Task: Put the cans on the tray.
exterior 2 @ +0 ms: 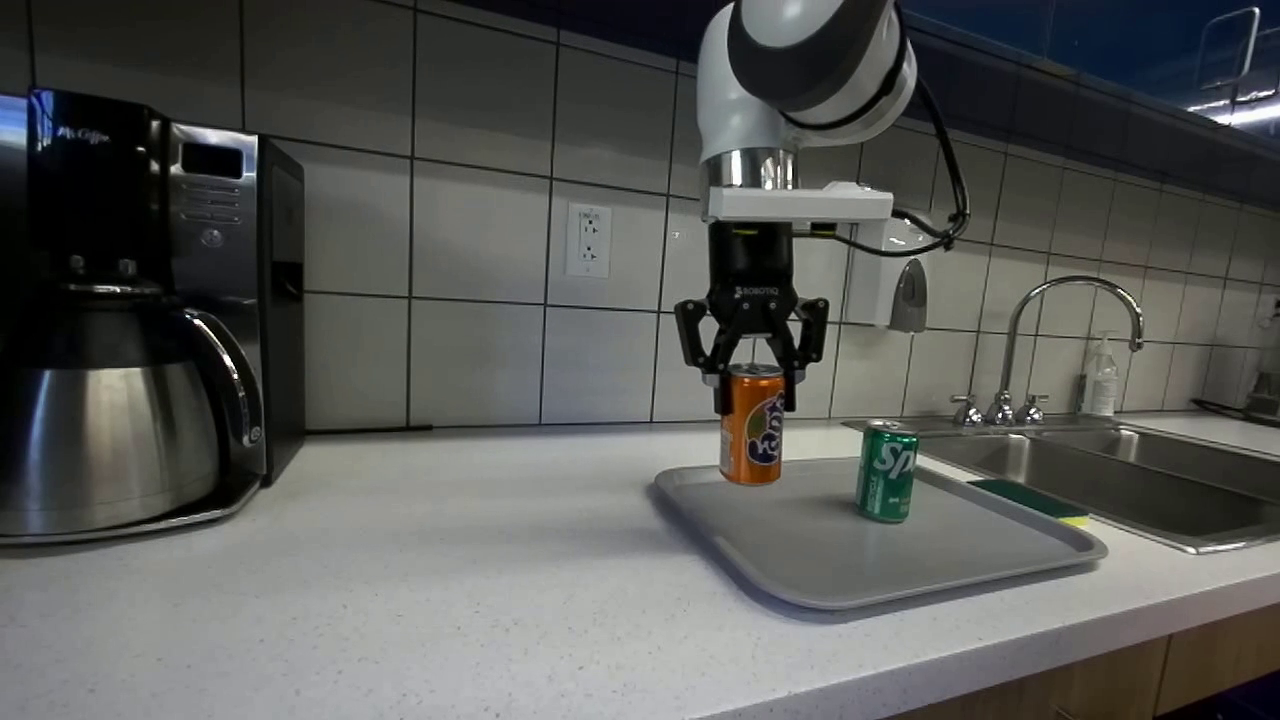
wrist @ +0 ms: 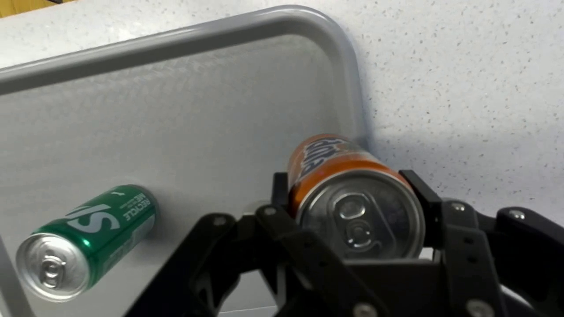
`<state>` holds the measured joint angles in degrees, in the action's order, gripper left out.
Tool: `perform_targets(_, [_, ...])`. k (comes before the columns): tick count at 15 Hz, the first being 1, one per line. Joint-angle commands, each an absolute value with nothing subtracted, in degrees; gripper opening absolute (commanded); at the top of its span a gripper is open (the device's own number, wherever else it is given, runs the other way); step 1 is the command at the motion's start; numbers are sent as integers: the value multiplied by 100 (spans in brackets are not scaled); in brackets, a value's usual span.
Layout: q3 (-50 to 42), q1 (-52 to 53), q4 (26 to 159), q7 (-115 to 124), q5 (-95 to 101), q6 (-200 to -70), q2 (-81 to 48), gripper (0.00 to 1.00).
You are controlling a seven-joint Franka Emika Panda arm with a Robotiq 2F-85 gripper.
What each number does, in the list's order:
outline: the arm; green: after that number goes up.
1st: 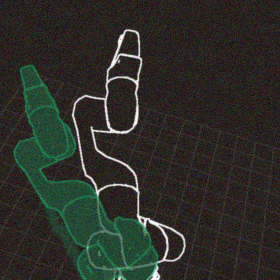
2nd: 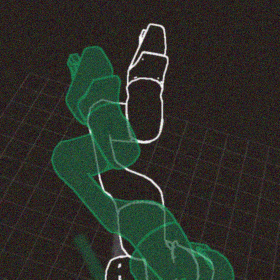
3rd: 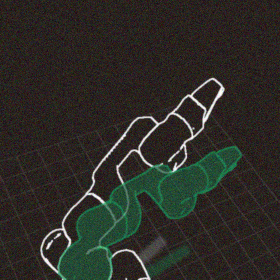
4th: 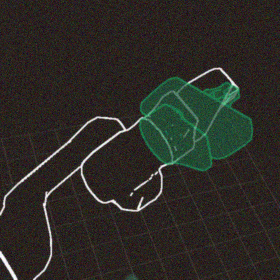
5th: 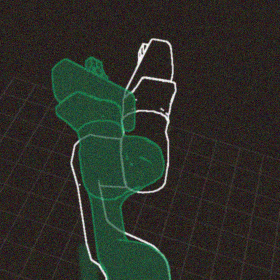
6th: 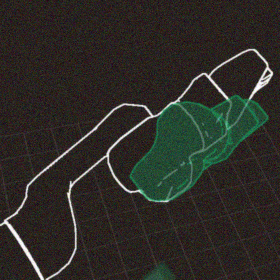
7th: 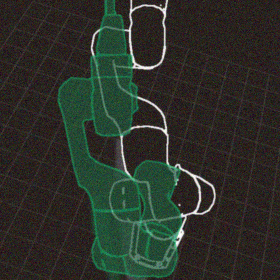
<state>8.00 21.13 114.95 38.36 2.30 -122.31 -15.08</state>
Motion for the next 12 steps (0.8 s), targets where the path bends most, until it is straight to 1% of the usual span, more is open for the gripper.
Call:
perform_targets(1, [809, 1851, 11933, 3745, 188, -12275, -1088, 38])
perform_targets(6, [766, 1633, 12394, 3697, 228, -12621, -948, 38])
perform_targets(12, [724, 1438, 12713, 3304, 145, -13249, -1111, 38])
